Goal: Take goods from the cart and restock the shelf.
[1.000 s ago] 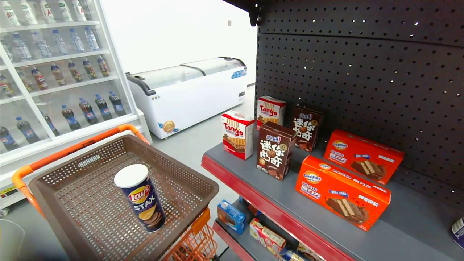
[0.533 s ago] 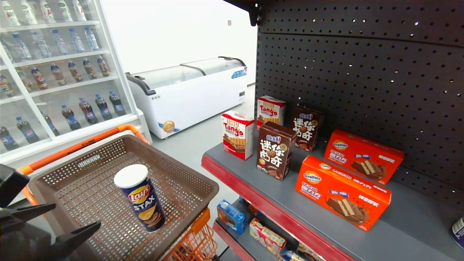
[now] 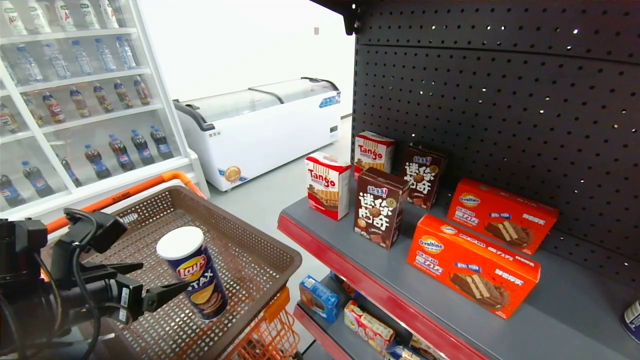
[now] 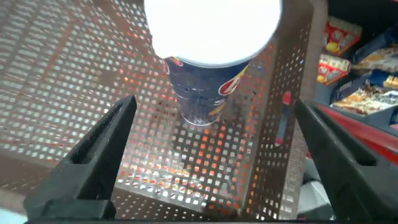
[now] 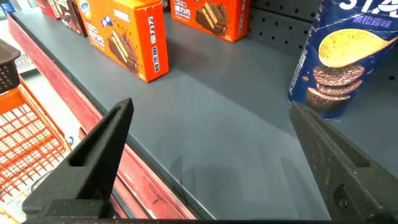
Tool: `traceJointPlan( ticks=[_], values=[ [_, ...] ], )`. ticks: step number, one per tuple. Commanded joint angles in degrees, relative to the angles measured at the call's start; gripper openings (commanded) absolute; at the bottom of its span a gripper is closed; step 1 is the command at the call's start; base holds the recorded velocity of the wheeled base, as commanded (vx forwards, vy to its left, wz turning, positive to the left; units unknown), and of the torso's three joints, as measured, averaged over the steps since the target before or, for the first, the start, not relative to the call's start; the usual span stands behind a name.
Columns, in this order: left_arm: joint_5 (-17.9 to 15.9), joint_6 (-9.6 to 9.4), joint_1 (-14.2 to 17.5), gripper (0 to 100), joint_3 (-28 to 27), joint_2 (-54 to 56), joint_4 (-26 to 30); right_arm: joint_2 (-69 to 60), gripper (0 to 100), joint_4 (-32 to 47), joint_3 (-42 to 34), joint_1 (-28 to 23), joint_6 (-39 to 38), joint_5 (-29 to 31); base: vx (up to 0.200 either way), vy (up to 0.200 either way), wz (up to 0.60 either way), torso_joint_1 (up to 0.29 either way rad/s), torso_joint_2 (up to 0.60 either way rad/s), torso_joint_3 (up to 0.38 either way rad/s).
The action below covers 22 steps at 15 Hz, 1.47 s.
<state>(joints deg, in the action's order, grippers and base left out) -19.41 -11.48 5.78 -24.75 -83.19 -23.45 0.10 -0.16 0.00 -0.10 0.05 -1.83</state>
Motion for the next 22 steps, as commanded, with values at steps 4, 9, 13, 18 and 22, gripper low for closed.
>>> traceJointPlan(
  ticks=[4,9,13,18,22],
  values=[
    [0.07,-0.21,-1.38,100,1.90,-10.59,-7.39,-0.01,100,-0.02,0.00,0.01,0.04,-0.02,0.000,0.000,0.00,0.000,0.00,0.000],
    [3.94,-0.21,-3.76,100,7.17,-21.14,-28.22,-0.01,100,-0.02,0.00,0.01,-0.05,-0.02,0.000,0.000,0.00,0.000,0.00,0.000],
    [4.29,-0.21,-5.08,100,6.73,-24.92,-32.80,0.08,100,-0.02,0.00,0.01,0.04,-0.02,0.000,0.000,0.00,0.000,0.00,0.000],
    [7.19,-0.21,-6.22,100,5.15,-27.82,-34.29,-0.01,100,-0.02,0.00,0.01,0.04,-0.02,0.000,0.000,0.00,0.000,0.00,0.000],
    [8.42,0.41,-6.66,0,3.13,-28.61,-34.73,-0.01,100,-0.02,0.00,0.01,0.04,-0.02,0.000,0.000,0.00,0.000,0.00,0.000]
  ],
)
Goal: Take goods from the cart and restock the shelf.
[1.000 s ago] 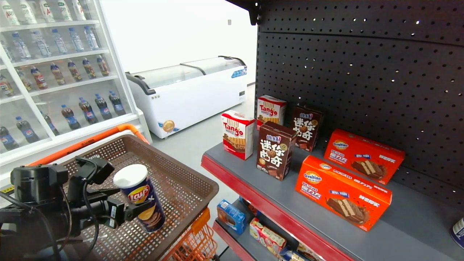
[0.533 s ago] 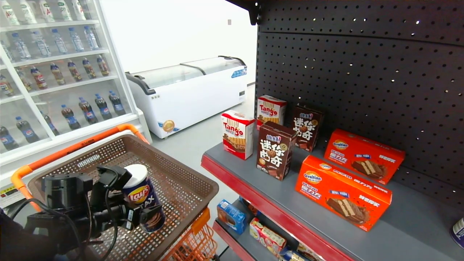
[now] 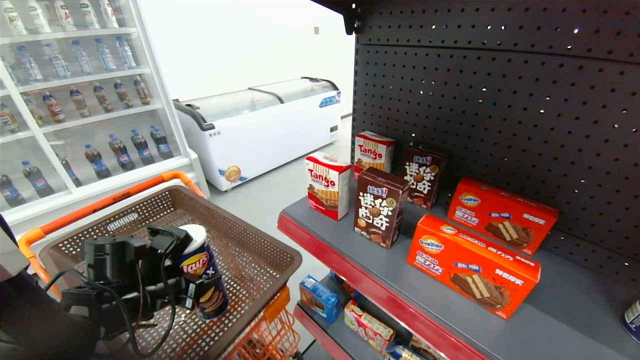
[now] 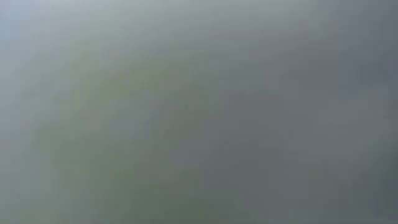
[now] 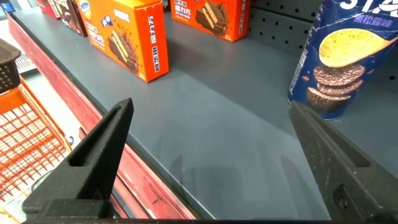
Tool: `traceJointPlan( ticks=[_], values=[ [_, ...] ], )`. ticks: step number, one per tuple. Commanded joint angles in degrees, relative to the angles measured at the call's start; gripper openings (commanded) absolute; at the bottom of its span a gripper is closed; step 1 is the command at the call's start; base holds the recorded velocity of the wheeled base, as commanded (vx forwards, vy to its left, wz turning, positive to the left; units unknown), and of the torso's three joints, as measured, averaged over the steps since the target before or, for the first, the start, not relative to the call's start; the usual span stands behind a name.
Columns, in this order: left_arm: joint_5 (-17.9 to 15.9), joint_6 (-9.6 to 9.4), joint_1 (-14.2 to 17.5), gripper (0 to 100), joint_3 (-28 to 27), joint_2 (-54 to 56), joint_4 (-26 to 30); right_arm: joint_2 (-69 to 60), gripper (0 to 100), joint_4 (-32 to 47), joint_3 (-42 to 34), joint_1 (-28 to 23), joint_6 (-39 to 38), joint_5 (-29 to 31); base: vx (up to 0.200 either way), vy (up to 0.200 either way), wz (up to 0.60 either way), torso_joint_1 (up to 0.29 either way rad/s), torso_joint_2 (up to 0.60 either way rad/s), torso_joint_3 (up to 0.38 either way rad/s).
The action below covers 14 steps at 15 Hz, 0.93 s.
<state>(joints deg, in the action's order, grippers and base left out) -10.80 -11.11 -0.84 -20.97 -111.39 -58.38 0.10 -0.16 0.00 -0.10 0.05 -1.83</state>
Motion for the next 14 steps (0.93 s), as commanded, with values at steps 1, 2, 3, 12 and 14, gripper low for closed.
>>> traceJointPlan(
  ticks=[1,2,3,12,14],
  values=[
    [0.43,0.03,-0.13,0,-0.30,-0.41,0.90,-0.01,100,-0.02,0.00,0.01,-0.05,-0.02,0.000,0.000,0.00,0.000,0.00,0.000],
    [0.52,0.21,-0.48,0,-0.13,0.03,3.01,-0.01,100,-0.02,0.00,0.01,0.04,-0.02,0.000,0.000,0.00,0.000,0.00,0.000],
    [0.52,1.17,-0.48,0,-0.65,1.43,4.86,-0.01,100,-0.02,0.00,0.01,-0.05,-0.02,0.000,0.000,0.00,0.000,0.00,0.000],
    [2.01,9.88,-2.94,0,-10.94,36.41,44.32,-0.01,100,-0.02,0.00,0.01,0.04,-0.02,0.000,0.000,0.00,0.000,0.00,0.000],
    [-0.19,9.88,-2.67,0,-10.94,43.45,51.61,-0.01,100,-0.02,0.00,0.01,-0.05,-0.02,0.000,0.000,0.00,0.000,0.00,0.000]
  ],
)
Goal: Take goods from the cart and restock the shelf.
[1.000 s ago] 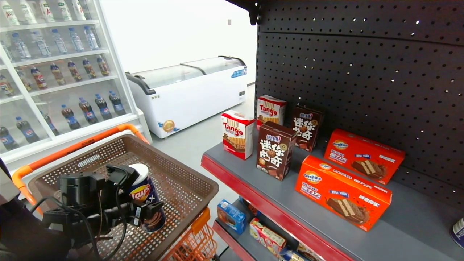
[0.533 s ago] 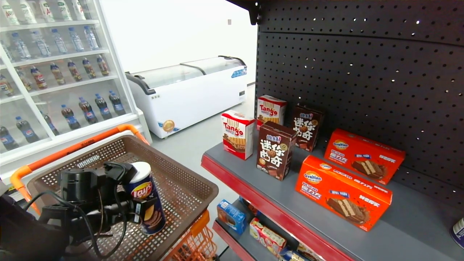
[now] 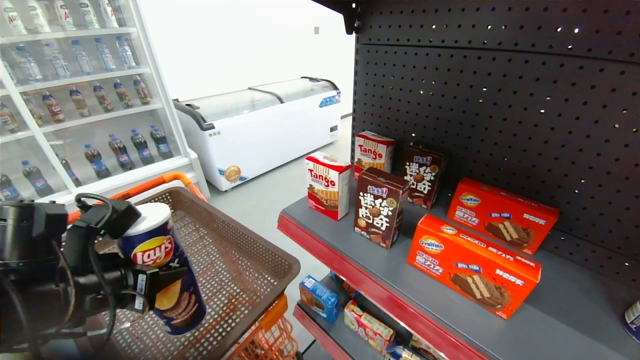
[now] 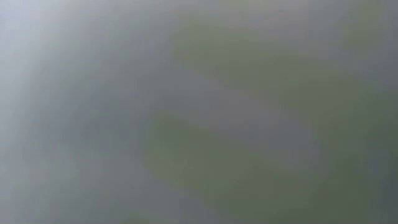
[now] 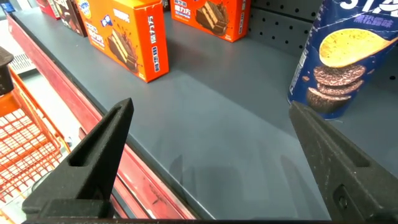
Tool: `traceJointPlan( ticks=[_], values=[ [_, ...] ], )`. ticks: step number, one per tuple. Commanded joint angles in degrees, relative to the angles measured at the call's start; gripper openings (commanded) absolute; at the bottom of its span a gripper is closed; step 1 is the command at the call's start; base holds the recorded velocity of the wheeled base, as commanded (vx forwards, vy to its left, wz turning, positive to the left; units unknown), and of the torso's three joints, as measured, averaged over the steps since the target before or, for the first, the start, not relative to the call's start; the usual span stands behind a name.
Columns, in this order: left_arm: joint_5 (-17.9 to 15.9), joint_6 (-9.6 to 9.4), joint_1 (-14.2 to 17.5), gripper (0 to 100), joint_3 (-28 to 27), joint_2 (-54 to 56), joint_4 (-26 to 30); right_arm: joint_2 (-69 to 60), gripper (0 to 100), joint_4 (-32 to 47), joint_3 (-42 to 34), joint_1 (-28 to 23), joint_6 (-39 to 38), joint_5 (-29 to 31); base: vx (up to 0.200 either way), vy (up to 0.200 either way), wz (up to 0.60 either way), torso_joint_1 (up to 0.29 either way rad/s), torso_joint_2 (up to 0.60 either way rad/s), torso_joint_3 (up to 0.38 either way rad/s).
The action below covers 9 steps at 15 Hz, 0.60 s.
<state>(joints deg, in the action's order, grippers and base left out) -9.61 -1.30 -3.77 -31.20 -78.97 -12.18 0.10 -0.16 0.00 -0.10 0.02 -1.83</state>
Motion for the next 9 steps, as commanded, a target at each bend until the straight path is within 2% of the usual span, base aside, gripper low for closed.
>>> traceJointPlan(
  ticks=[1,2,4,6,8,9],
  values=[
    [-2.43,0.16,0.25,0,-0.27,13.67,7.52,0.08,100,-0.02,0.00,0.01,-0.02,-0.02,0.000,0.000,0.00,0.000,0.00,0.000],
    [-4.81,0.34,0.16,0,0.96,18.68,10.24,-0.01,100,-0.02,0.00,0.01,0.06,-0.02,0.000,0.000,0.00,0.000,0.00,0.000],
    [-6.30,0.51,0.34,0,5.36,27.12,11.83,-0.01,100,-0.02,0.00,0.01,-0.02,-0.02,0.000,0.000,0.00,0.000,0.00,0.000],
    [-5.60,0.51,1.66,0,9.93,33.97,11.83,-0.01,100,-0.02,0.00,0.01,-0.02,-0.02,0.000,0.000,0.00,0.000,0.00,0.000],
    [-3.05,0.78,4.12,0,14.06,40.65,11.74,-0.01,100,-0.02,0.00,0.01,-0.02,-0.02,0.000,0.000,0.00,0.000,0.00,0.000],
    [-2.61,1.74,5.17,0,15.99,43.55,10.77,-0.01,100,-0.02,0.00,0.01,-0.02,-0.02,0.000,0.000,0.00,0.000,0.00,0.000]
  ],
)
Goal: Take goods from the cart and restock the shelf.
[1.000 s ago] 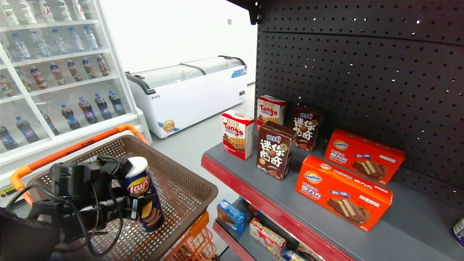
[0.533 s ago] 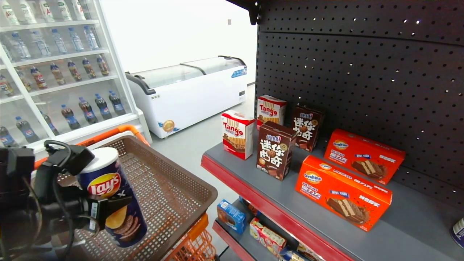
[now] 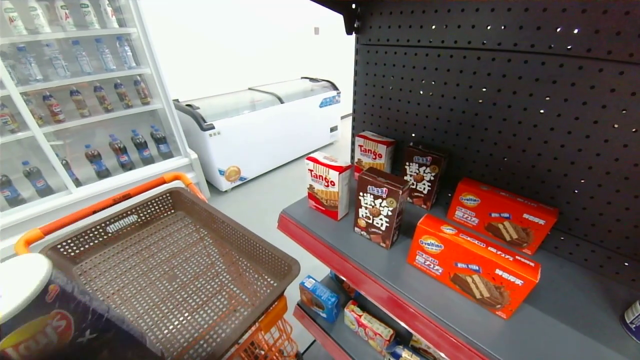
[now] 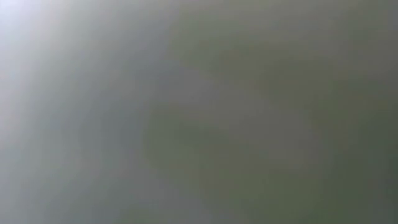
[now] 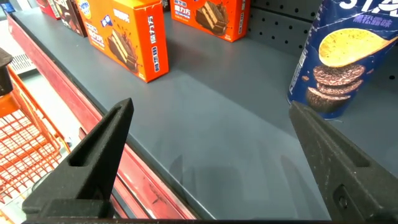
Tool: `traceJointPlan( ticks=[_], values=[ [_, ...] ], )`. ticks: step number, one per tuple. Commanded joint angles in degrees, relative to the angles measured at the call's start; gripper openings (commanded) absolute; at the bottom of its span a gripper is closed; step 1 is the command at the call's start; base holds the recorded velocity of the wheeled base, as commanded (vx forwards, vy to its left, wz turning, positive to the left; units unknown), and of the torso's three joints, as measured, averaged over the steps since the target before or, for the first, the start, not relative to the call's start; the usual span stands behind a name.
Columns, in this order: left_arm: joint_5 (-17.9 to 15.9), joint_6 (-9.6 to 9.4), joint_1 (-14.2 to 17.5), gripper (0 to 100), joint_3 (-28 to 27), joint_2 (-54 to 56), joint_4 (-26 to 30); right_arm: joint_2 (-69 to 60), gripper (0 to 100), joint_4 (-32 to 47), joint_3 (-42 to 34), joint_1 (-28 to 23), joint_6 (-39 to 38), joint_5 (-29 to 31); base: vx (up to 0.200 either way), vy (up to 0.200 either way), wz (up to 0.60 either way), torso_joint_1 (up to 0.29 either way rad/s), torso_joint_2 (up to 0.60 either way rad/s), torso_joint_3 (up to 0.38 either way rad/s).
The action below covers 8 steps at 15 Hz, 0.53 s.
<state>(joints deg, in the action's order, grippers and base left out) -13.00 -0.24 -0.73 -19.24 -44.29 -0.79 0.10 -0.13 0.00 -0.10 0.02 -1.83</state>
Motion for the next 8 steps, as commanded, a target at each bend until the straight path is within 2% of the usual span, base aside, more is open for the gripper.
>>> traceJointPlan(
  ticks=[1,3,6,8],
  values=[
    [0.87,0.68,2.23,0,4.30,10.45,-0.88,-0.01,100,-0.04,0.00,0.01,0.06,-0.02,0.000,0.000,0.00,0.000,0.00,0.000],
    [0.78,0.60,2.14,0,4.47,12.82,-0.88,-0.01,100,-0.04,0.00,0.01,-0.02,-0.02,0.000,0.000,0.00,0.000,0.00,0.000],
    [0.69,-0.64,2.05,0,5.09,14.85,-0.79,-0.01,100,-0.04,0.00,0.01,0.06,-0.02,0.000,0.000,0.00,0.000,0.00,0.000],
    [0.51,-4.33,1.52,0,6.32,16.34,-0.70,-0.01,100,-0.04,0.00,0.01,0.06,-0.02,0.000,0.000,0.00,0.000,0.00,0.000]
  ],
)
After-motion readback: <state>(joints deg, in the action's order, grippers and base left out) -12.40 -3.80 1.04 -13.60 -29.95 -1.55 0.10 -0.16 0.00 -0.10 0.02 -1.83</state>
